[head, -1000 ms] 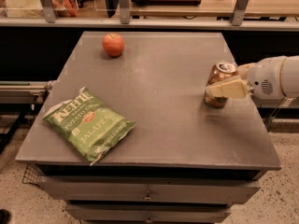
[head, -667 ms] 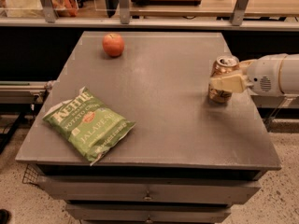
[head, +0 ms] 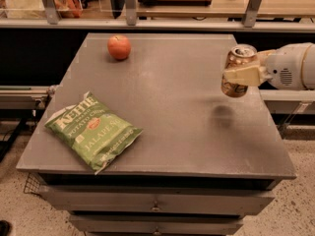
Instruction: Move orange can near green jalapeno chip bag
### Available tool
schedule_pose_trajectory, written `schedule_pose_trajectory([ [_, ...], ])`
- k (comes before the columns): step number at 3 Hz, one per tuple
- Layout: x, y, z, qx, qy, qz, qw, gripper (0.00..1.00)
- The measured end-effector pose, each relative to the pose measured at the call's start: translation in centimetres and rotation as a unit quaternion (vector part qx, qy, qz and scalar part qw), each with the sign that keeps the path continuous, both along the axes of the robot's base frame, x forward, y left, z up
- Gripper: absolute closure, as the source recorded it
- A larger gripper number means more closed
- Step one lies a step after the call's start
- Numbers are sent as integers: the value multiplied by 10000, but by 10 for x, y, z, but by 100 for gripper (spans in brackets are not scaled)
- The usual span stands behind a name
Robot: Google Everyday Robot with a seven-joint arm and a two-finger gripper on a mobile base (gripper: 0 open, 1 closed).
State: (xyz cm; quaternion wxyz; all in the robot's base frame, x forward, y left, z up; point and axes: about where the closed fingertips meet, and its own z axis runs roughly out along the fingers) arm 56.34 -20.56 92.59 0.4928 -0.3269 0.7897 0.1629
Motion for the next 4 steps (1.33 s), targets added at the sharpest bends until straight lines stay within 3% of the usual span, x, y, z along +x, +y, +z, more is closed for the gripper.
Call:
schedule_pose_trajectory([
  [1, -15, 27, -16, 175, 184, 311, 9992, 100],
  [2, -26, 79, -40, 550, 395, 853, 9941, 100],
  [3, -31, 137, -44, 973, 379, 1466, 9837, 100],
  [4, -32, 144, -43, 1025, 370, 1541, 9820, 100],
])
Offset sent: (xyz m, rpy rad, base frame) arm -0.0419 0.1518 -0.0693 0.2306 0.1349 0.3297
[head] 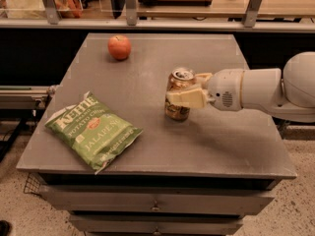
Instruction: Move orange can near green jalapeno chip bag
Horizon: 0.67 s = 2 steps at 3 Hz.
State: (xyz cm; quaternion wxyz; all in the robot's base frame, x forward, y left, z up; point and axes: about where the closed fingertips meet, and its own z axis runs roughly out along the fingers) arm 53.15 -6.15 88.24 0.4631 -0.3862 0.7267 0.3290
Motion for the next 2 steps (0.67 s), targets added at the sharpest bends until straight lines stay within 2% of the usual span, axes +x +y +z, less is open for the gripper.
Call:
schedule_pose_trajectory([
  [2, 0, 0, 0, 1, -1, 1, 10000, 100],
])
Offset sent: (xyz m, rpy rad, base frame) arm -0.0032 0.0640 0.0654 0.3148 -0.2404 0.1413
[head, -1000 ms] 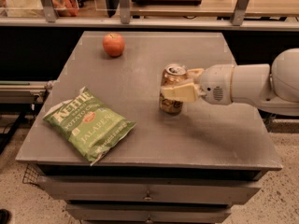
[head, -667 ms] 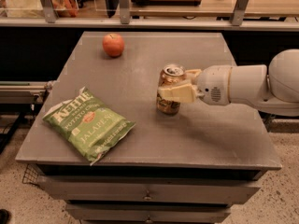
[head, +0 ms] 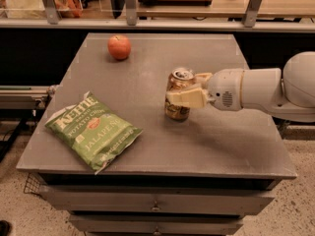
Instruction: Move orange can near green jalapeno chip bag
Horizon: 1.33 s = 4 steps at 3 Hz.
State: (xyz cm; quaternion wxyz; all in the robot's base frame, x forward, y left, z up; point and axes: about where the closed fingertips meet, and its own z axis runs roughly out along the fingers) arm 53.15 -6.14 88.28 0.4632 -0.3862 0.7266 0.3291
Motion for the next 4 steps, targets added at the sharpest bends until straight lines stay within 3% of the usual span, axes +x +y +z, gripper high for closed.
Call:
schedule_pose_trajectory([
  [2, 0, 0, 1, 1, -1, 1, 10000, 50],
  [3, -2, 11, 10, 201, -157, 115, 9996, 27],
  [4, -11, 52, 42, 989, -712, 547, 9910, 4],
])
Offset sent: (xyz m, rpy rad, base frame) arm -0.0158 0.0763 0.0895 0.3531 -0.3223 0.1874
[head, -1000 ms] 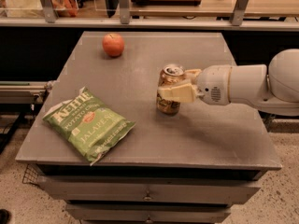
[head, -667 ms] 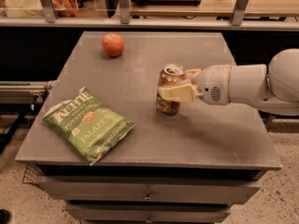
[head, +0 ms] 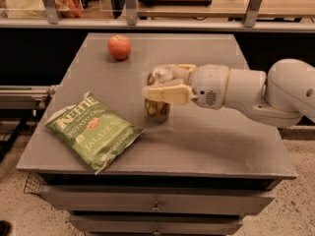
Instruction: Move orange can near green jalapeno chip bag
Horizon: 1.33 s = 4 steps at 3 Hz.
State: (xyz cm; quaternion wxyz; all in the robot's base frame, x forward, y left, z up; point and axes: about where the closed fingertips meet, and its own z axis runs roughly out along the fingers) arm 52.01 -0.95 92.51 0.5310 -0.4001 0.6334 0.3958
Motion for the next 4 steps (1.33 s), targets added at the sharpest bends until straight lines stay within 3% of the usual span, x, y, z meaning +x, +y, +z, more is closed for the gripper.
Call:
schedule_pose_trajectory([
  [1, -10, 25, 21, 530, -373, 291, 9975, 0],
  [2, -10, 32, 19, 703, -511, 309, 9957, 0],
  [4, -2, 23, 8, 669, -548, 105, 9962, 0],
])
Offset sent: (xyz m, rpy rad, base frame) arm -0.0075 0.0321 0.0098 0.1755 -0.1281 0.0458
